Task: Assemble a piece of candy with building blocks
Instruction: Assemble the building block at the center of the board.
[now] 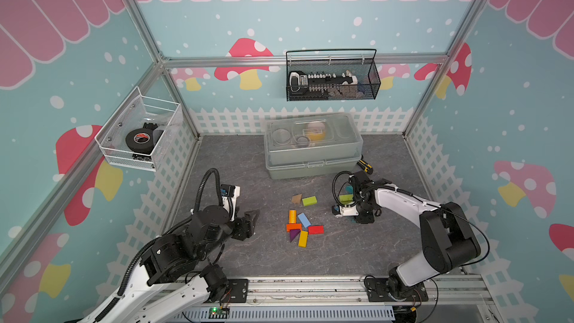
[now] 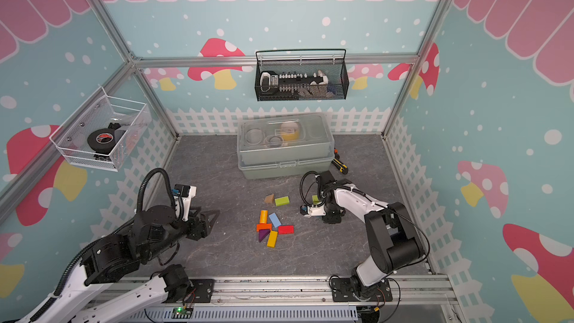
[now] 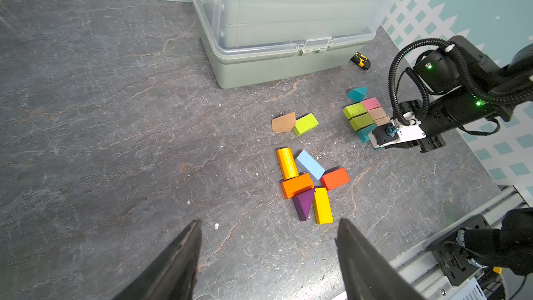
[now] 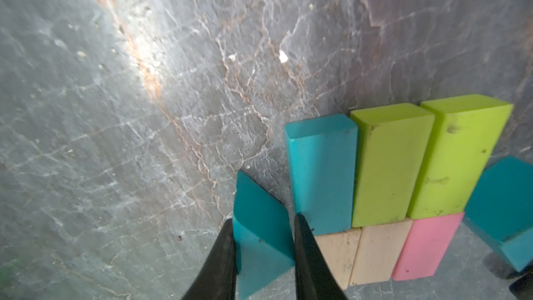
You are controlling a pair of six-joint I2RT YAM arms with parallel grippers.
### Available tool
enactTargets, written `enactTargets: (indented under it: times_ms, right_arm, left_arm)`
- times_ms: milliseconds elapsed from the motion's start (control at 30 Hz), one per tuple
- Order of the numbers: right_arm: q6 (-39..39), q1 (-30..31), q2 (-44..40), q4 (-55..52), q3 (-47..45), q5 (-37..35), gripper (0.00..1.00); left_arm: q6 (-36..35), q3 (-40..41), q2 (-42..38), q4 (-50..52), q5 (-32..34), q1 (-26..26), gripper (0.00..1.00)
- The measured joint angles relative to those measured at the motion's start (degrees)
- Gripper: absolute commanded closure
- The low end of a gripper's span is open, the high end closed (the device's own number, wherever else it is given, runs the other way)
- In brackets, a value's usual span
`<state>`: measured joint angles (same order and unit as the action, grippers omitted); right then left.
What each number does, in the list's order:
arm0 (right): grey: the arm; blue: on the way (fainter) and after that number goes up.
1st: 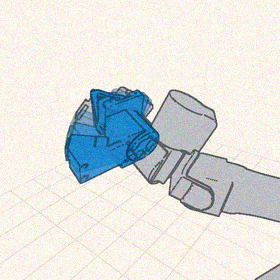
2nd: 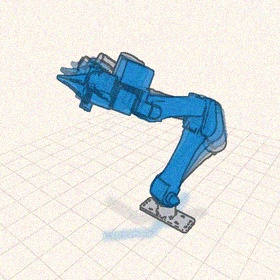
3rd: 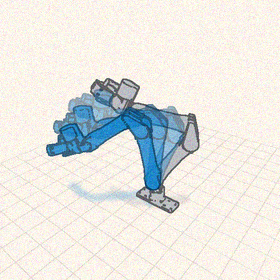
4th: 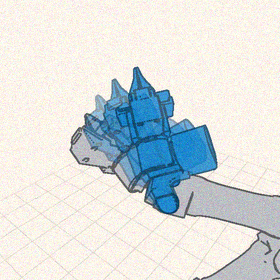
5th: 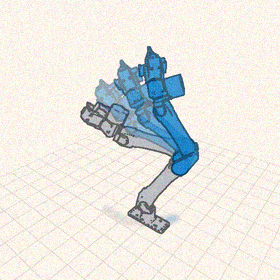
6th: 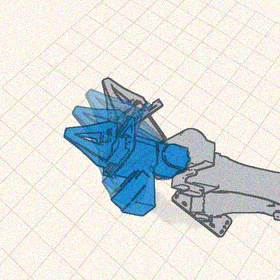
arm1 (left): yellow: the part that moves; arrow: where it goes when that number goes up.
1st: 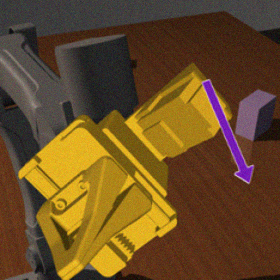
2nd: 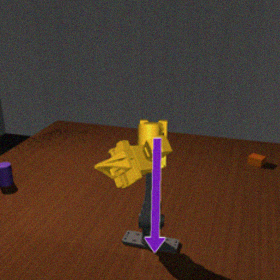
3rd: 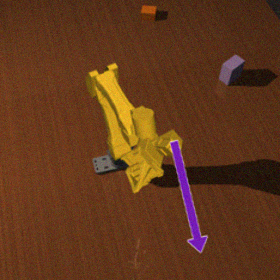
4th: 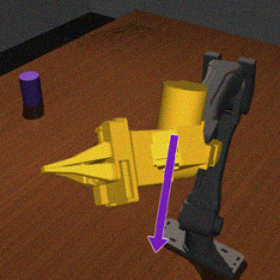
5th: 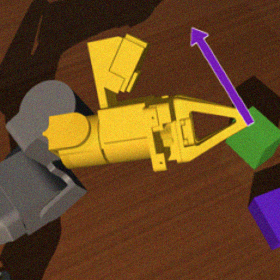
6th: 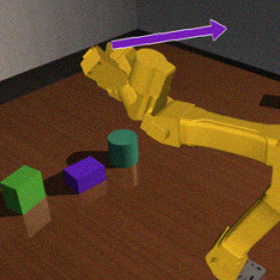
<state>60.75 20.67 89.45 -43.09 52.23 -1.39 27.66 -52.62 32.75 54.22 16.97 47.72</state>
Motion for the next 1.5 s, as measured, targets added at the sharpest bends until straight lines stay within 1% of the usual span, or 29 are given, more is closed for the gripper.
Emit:
enactTargets:
  times_ms: [367, 533, 667, 1033, 1200, 1367, 1500]
  right_arm:
    - [-0.15, 0.00, -0.66, 0.04, -0.13, 0.20, 0.79]
    - [-0.17, 0.00, -1.14, 0.07, -0.39, 0.39, 0.75]
    - [-0.28, 0.00, -1.14, 0.04, -0.63, 0.37, 0.67]
    - [-0.42, 0.00, -1.20, 0.11, -0.63, 0.35, 0.65]
    - [-1.01, 0.00, -3.13, 0.33, -0.74, 0.39, 0.64]
    - [-1.18, 0.00, -6.43, 0.81, -1.22, 0.39, 0.54]
    - [-1.22, 0.00, -8.26, 1.01, -2.49, 0.59, 0.51]
  left_arm:
    - [0.00, 0.00, -0.11, 0.00, -0.02, 0.48, 0.27]
    - [0.00, 0.00, -0.20, 0.00, 0.00, 0.55, 0.27]
    - [0.02, 0.00, -0.37, 0.02, 0.00, 0.72, 0.27]
    - [0.02, 0.00, -0.37, 0.02, 0.00, 0.74, 0.27]
    - [0.02, 0.00, -0.37, 0.02, 0.00, 0.74, 0.27]
    - [0.00, 0.00, -0.37, 0.02, 0.00, 0.74, 0.27]
    - [0.02, 0.00, -0.37, 0.02, 0.00, 0.76, 0.27]
